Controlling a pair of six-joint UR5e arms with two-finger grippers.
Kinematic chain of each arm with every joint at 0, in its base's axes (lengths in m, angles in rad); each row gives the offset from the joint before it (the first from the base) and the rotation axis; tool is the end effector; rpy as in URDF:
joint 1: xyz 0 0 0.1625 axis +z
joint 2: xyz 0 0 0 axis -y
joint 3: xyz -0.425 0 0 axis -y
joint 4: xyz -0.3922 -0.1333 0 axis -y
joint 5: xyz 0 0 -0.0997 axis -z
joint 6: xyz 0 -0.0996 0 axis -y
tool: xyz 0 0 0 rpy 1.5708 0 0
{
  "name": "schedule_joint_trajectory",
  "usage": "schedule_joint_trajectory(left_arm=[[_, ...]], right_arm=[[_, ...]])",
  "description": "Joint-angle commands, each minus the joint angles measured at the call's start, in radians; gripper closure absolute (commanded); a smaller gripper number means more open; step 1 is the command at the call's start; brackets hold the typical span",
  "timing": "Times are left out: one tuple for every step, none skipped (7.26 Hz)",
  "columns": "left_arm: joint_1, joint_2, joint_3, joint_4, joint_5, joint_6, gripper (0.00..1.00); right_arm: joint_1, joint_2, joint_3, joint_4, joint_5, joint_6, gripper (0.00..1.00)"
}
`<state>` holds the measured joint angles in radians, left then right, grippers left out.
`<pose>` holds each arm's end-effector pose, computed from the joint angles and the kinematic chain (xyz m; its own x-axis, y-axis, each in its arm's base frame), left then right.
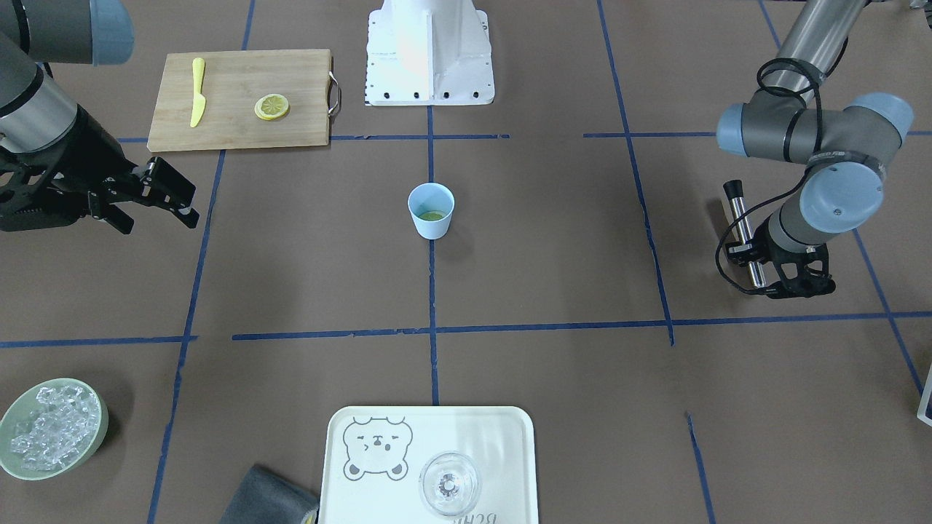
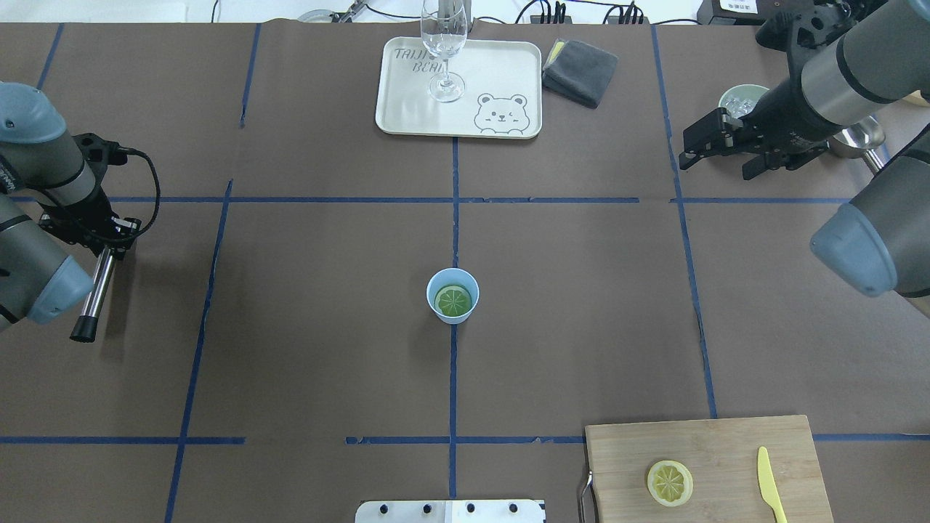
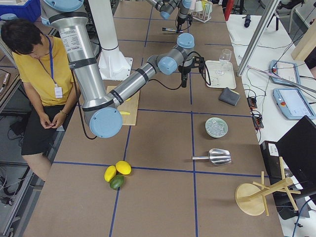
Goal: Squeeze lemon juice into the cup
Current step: 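Lower the muddler onto the table and open the left gripper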
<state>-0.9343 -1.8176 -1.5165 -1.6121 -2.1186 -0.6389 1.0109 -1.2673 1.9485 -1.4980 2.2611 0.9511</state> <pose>0.2944 -0.5353 0.5592 0.8383 0.0187 -0.5449 -0.0976 0.9884 -0.1161 -0.2366 -0.5090 0.3088 0.5601 0.0505 0.8269 -0.1185 0.9928 0.0197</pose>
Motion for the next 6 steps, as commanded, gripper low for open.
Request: schedule_joint_trajectory(left_arm=[[0.0, 0.0, -0.001, -0.006, 0.002, 0.002, 0.9], [0.002, 0.001, 0.001, -0.023, 0.002, 0.002, 0.9], [0.003, 0.001, 0.002, -0.032, 0.002, 0.002, 0.9], [0.003, 0.001, 0.002, -0.035, 0.002, 0.002, 0.9], [0.003, 0.001, 0.002, -0.035, 0.002, 0.002, 0.84], [0.003, 0.001, 0.004, -0.035, 0.003, 0.001, 0.41]], right_arm=[[0.0, -0.001, 0.004, -0.001, 0.0, 0.0, 0.0], [0.0, -0.001, 0.006, -0.001, 0.002, 0.0, 0.0], [0.0, -0.003, 0.006, -0.001, 0.002, 0.0, 0.0], [0.0, -0.004, 0.006, -0.001, 0.002, 0.0, 0.0], [0.0, -0.004, 0.006, -0.001, 0.002, -0.002, 0.0], [0.0, -0.004, 0.006, -0.001, 0.002, -0.002, 0.0]])
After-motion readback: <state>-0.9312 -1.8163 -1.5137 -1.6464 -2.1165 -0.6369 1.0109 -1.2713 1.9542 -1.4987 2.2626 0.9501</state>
